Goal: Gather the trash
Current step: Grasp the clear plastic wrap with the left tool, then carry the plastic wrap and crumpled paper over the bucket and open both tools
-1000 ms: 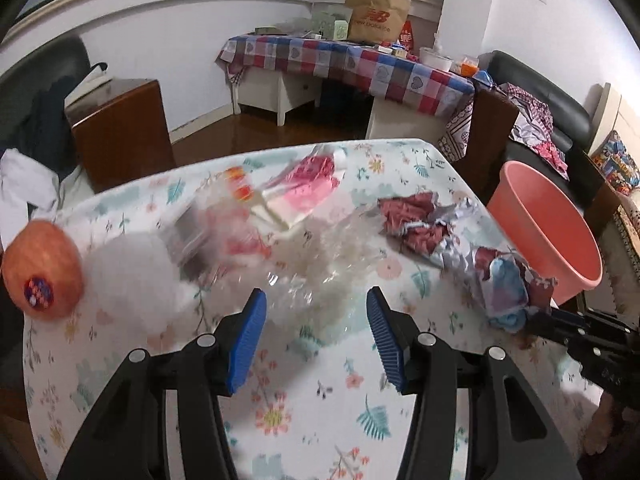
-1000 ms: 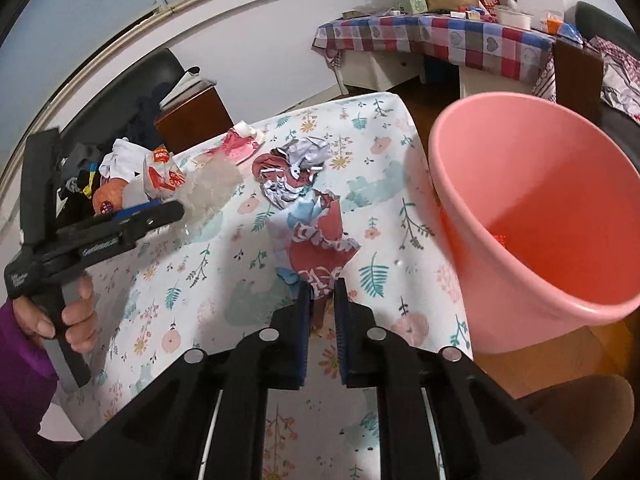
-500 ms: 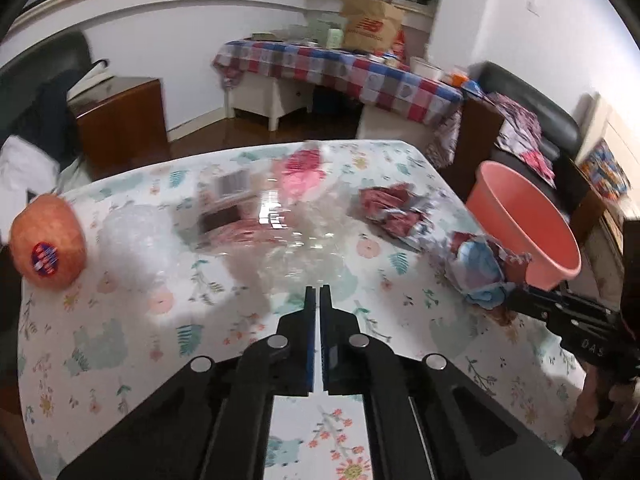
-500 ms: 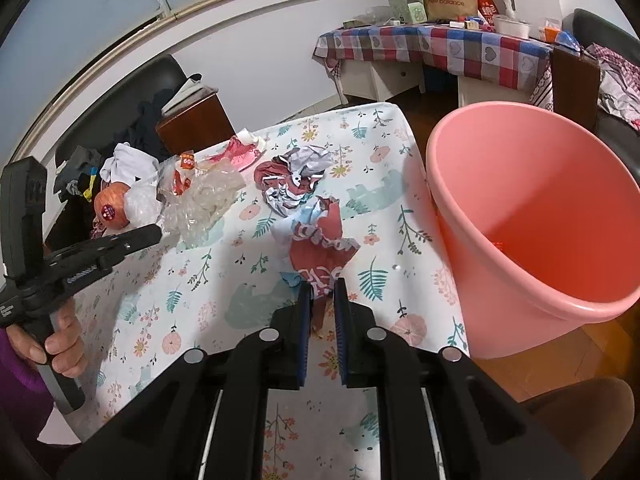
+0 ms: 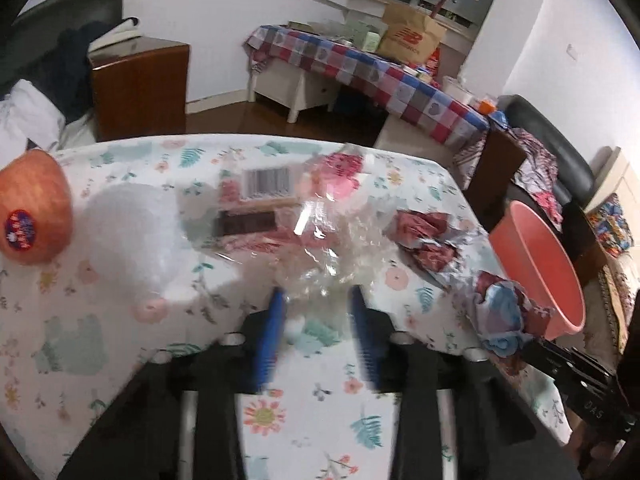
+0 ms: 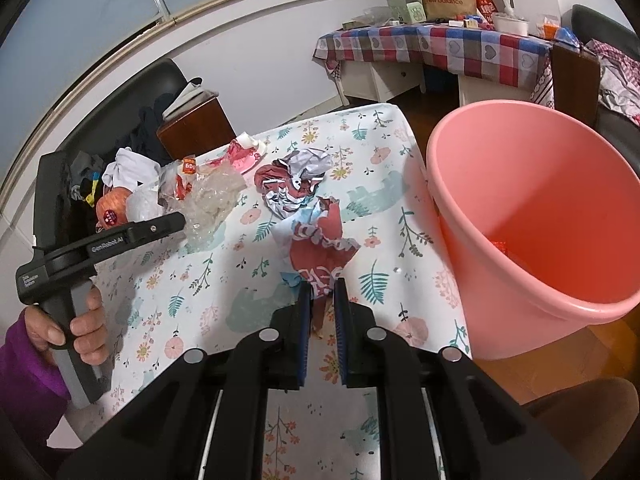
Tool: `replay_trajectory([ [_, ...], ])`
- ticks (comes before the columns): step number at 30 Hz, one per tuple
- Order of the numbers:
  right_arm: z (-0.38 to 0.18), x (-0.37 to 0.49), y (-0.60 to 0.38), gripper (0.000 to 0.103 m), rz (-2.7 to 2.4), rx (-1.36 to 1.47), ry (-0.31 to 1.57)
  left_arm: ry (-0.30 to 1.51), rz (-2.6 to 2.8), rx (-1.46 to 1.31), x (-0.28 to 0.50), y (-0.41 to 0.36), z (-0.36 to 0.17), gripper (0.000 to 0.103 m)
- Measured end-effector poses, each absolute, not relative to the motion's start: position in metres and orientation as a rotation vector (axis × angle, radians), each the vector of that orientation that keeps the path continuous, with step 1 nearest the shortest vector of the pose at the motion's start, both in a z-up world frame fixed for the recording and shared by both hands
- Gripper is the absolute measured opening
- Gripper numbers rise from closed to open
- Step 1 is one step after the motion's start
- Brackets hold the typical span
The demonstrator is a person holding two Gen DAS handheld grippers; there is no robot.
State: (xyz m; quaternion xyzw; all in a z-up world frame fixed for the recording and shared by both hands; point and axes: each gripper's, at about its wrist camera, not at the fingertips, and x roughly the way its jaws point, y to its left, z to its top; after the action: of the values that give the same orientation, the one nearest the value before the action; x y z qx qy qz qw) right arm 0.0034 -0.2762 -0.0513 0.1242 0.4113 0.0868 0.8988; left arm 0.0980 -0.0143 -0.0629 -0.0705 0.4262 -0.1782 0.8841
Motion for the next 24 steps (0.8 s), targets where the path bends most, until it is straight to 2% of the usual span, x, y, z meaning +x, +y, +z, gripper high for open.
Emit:
replay_trajectory([
  [1,-0.051,0.004,-0.276,0.012,0.180,0.259,0.849,0.879,-0.379,-0.136,0.095,-0.017,-0.062,0.025],
  [2,-0.051,0.004,-0.276,0.012,0.179,0.261,0.848,0.875,-0.387,-0.129,0.093,-0.019,-0.061,0.013],
  [12,-0.050,0.003,-0.276,0.012,0.187,0.268,0.836,0.859,-0.444,-0.137,0.051,-0.023,-0.050,0.011],
  [24,-0.042,-0.006,-0.285,0.012,0.165,0.295,0.766,0.737,-0.489,-0.123,0.020,-0.042,-0.011,0.011],
])
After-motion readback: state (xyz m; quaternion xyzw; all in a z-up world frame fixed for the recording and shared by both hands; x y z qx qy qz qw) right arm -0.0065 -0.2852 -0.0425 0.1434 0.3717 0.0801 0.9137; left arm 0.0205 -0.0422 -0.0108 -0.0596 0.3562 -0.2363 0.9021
